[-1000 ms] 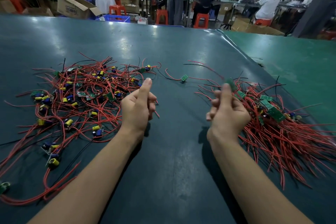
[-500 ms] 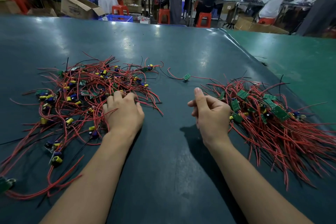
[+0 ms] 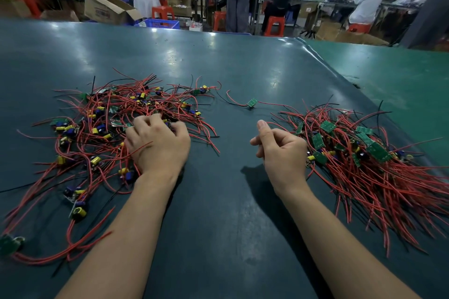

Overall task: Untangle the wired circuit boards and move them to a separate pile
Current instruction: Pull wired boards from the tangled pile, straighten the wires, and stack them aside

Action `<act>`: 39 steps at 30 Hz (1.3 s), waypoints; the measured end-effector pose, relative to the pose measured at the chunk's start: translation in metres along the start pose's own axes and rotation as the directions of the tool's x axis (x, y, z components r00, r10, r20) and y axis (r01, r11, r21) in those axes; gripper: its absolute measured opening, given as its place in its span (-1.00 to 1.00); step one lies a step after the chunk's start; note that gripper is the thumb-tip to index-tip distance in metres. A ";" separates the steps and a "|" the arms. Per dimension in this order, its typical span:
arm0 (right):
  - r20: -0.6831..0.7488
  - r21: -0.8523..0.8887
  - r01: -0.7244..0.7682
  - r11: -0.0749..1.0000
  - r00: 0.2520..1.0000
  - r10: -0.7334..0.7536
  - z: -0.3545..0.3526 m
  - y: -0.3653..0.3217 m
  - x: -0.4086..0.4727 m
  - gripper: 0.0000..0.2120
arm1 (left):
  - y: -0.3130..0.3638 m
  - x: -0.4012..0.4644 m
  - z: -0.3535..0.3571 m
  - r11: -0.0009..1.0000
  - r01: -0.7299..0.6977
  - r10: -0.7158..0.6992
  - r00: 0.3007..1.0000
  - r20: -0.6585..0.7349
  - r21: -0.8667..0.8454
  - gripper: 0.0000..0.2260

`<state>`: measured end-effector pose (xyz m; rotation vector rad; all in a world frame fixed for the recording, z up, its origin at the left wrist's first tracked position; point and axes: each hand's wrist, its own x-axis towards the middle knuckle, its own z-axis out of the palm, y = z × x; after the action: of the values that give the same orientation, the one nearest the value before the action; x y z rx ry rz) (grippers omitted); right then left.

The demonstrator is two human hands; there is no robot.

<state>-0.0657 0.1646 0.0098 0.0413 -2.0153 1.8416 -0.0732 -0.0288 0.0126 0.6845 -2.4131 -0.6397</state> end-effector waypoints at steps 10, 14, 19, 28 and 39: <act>0.002 -0.006 -0.004 1.000 1.000 0.004 -0.002 0.000 0.000 -0.58 | -0.009 0.005 0.003 0.999 0.009 -0.009 1.000 -0.015 -0.036 -0.67; -0.005 -0.008 -0.011 1.000 1.000 0.011 -0.002 0.000 0.000 -0.58 | -0.008 0.003 -0.005 0.970 -0.110 0.051 0.965 -0.256 -0.219 -0.68; 0.092 -0.034 -0.072 0.997 0.993 0.075 -0.002 0.000 0.000 -0.64 | 0.003 -0.004 -0.010 0.813 -0.528 0.325 0.761 -0.562 -0.245 -0.78; 0.257 0.150 -0.199 0.969 0.954 0.156 0.001 -0.007 0.001 -0.89 | 0.040 -0.042 0.001 0.020 0.413 0.245 0.881 0.405 -0.910 -0.85; 0.347 0.218 -0.268 0.938 0.920 0.182 -0.004 -0.012 0.001 -0.93 | 0.035 -0.044 0.002 0.227 0.566 0.364 0.705 0.608 -0.792 -0.82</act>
<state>-0.0623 0.1667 0.0213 0.2038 -2.0378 2.3766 -0.0542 0.0243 0.0148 -0.0554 -1.7494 -2.6349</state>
